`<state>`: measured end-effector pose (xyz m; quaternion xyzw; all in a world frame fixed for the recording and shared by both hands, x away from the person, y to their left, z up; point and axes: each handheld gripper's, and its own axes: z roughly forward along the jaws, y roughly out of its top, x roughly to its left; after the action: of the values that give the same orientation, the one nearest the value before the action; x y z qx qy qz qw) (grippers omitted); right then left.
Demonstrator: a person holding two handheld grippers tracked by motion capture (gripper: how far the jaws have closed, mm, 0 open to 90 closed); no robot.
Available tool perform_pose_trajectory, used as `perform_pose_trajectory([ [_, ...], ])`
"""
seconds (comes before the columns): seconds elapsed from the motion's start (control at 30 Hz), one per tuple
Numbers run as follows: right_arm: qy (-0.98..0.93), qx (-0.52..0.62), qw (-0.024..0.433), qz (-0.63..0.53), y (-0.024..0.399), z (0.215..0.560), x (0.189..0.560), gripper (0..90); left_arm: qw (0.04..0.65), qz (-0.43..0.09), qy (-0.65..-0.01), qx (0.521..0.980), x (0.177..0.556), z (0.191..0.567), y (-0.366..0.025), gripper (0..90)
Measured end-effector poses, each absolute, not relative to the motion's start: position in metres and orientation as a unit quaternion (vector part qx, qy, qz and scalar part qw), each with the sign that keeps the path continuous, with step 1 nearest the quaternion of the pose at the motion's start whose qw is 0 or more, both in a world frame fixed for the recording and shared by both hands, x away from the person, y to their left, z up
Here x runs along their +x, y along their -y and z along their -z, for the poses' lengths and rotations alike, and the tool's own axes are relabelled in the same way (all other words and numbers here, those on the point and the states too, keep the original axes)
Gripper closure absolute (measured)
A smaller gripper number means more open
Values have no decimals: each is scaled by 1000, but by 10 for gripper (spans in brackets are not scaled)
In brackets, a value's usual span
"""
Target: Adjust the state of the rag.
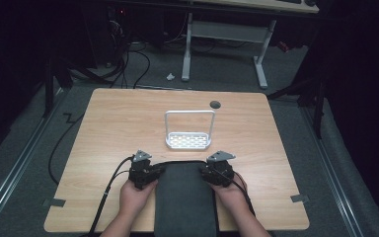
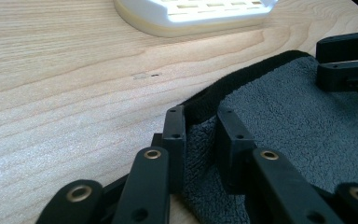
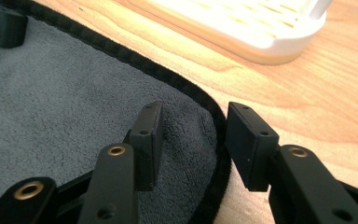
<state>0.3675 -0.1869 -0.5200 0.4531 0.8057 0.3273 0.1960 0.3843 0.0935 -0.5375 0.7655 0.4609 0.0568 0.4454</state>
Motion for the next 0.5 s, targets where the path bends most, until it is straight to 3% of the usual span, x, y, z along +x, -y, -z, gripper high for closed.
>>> perform_pose_trajectory([
  [0.2, -799, 465, 167, -342, 196, 526, 367, 558, 446, -56, -462, 765, 384, 538, -94, 737],
  [0.5, -802, 458, 152, -352, 192, 526, 364, 765, 446, -55, -460, 766, 384, 538, -94, 741],
])
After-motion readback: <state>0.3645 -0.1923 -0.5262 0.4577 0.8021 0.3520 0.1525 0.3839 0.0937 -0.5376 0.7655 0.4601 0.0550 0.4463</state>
